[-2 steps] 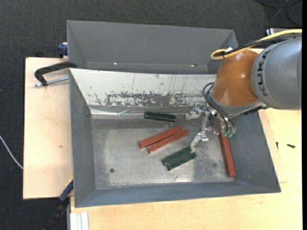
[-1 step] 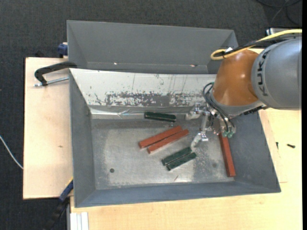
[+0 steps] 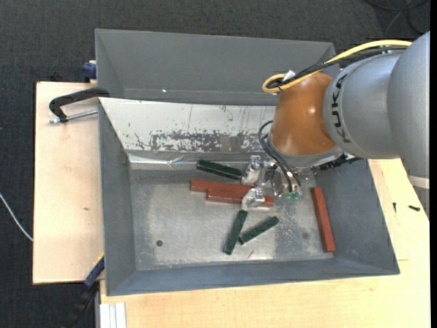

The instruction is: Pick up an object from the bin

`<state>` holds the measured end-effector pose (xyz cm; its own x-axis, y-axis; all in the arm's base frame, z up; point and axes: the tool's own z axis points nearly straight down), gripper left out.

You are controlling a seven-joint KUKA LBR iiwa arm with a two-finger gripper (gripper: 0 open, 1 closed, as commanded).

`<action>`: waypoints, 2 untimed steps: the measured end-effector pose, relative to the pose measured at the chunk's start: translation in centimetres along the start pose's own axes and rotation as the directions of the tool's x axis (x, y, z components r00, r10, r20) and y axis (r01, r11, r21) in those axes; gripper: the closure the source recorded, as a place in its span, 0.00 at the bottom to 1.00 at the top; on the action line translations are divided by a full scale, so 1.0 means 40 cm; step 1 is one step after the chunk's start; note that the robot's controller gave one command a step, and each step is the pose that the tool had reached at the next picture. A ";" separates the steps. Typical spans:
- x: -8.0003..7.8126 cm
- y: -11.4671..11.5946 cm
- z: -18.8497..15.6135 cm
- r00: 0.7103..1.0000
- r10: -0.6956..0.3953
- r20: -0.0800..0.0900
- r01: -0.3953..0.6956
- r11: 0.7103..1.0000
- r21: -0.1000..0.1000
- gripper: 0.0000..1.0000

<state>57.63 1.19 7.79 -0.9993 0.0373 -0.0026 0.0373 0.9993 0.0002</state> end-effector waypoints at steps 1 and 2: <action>0.000 0.000 0.000 1.000 0.000 0.000 0.000 1.000 0.000 1.00; -0.051 0.038 -0.487 0.999 -0.050 0.002 0.050 0.999 0.000 1.00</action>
Offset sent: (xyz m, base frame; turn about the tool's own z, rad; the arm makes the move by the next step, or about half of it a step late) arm 0.0215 0.0153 0.2130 -0.0563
